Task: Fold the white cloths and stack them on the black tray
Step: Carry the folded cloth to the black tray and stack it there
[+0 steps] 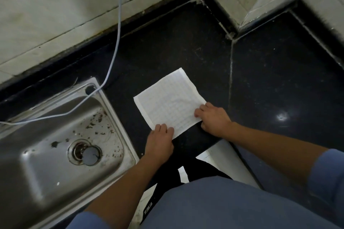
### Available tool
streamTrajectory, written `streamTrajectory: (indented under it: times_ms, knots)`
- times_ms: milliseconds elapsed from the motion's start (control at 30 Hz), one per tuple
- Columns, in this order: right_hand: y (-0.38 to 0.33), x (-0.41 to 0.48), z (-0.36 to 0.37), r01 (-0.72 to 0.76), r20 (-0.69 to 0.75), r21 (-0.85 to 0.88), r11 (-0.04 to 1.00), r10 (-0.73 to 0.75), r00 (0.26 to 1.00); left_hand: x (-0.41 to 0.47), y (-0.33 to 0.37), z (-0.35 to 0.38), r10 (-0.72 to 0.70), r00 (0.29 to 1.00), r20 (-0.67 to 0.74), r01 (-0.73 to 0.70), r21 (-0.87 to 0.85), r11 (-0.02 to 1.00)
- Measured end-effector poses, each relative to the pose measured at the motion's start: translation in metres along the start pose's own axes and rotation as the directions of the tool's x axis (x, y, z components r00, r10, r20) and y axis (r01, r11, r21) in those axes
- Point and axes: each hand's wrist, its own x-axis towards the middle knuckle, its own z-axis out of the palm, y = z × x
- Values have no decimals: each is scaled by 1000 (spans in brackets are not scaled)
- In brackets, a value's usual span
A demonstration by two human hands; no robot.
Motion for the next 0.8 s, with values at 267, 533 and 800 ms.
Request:
streamTrajectory:
  times_ms: [267,533,800]
  knots:
    - [-9,-5,7,48,6,13,999,-49,999,-8,-13,3,-68,997,-31,64,-116,991]
    - [-29,-7,18,117,-174,-72,991,-128,976,-16,-26,-15,-174,983,-55,133,-430,893]
    - [-8,-40,28,198,-56,-10,980,-198,979,-50,-37,-5,-87,982,165,114,-166,980]
